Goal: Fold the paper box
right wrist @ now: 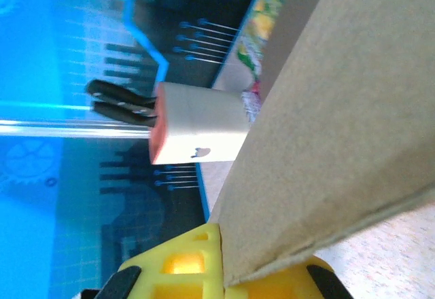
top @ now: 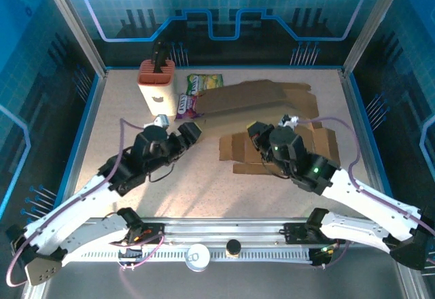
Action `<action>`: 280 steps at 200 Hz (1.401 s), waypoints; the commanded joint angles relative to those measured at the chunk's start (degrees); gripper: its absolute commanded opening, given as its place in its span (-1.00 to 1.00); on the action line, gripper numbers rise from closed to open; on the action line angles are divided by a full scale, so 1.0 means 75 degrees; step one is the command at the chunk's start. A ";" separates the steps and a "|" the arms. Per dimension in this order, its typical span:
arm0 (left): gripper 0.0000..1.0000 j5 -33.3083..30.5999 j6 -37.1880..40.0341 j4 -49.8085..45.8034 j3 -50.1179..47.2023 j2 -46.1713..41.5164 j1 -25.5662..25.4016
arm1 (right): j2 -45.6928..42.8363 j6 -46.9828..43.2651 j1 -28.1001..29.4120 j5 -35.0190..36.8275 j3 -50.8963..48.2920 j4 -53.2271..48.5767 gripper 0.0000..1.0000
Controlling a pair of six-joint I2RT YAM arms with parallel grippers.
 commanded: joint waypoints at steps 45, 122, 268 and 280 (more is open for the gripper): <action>0.75 -0.2055 0.1481 -0.3463 0.1808 -0.0802 -0.0018 | 0.0722 -0.2686 -0.0551 -0.1648 0.2470 -0.0175 -1.00; 0.70 -0.4134 0.1274 -0.5717 0.2883 -0.1404 -0.0018 | 0.1228 -0.3519 0.0117 -0.2360 0.4987 -0.1801 -1.00; 0.69 -0.4561 0.1174 -0.7081 0.3366 -0.1028 -0.0020 | 0.5794 -0.0910 0.0484 -0.3433 0.4589 0.1870 -1.00; 0.69 -0.4561 0.1195 -0.7090 0.3301 -0.0991 -0.0026 | 0.5925 -0.0636 0.0519 -0.3359 0.4498 0.2092 -1.00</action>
